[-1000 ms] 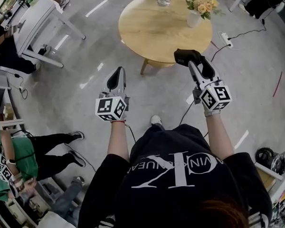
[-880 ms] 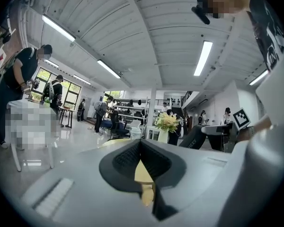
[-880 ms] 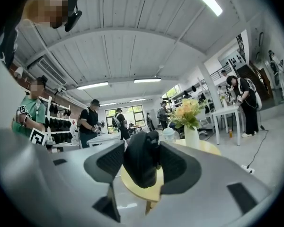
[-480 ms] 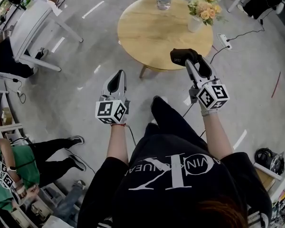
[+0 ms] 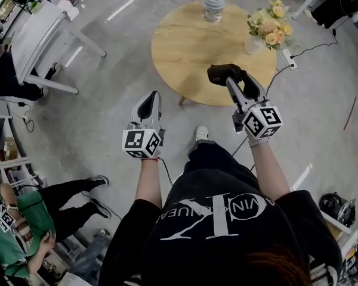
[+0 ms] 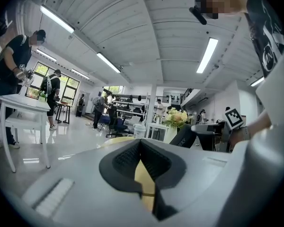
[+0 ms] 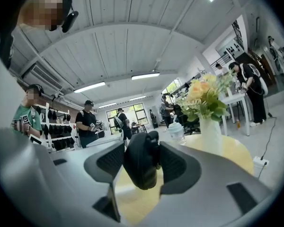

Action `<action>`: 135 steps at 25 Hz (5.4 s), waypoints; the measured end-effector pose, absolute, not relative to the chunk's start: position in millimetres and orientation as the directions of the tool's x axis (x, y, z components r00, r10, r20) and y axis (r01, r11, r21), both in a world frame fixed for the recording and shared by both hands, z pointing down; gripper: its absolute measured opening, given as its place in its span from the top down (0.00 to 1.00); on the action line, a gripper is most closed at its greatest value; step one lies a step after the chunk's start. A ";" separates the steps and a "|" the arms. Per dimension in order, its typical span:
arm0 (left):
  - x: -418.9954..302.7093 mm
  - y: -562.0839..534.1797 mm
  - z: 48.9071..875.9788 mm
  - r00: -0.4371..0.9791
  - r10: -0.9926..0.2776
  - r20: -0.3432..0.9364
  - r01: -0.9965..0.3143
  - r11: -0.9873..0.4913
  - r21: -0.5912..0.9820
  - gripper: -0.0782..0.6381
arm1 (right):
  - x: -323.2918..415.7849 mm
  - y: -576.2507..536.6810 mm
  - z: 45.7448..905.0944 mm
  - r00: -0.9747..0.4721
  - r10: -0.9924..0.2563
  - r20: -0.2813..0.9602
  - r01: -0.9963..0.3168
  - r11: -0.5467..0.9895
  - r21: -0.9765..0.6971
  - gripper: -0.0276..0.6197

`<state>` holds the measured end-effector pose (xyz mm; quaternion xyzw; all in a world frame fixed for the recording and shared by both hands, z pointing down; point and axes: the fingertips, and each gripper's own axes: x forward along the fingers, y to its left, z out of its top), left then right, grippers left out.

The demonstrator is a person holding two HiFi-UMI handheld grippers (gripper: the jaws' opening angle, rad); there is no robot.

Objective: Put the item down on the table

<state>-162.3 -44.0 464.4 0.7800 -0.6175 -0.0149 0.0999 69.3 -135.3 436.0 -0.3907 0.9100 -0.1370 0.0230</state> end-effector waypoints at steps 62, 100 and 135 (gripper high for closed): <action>-218.8 -186.0 495.9 0.282 -0.936 0.210 -0.945 -0.234 0.227 0.87 | 34.6 -238.2 574.1 -0.762 -0.574 0.298 -0.583 0.408 -0.703 0.59; -215.5 -182.8 506.9 0.339 -0.917 0.210 -0.923 -0.281 0.265 0.87 | 58.0 -240.6 554.6 -0.569 -0.704 0.424 -0.821 0.466 -0.328 0.84; -194.5 -222.2 443.3 0.375 -0.925 0.058 -0.911 -0.356 0.210 0.87 | 34.3 -242.9 433.0 -0.614 -0.770 0.175 -0.787 0.615 -0.058 0.92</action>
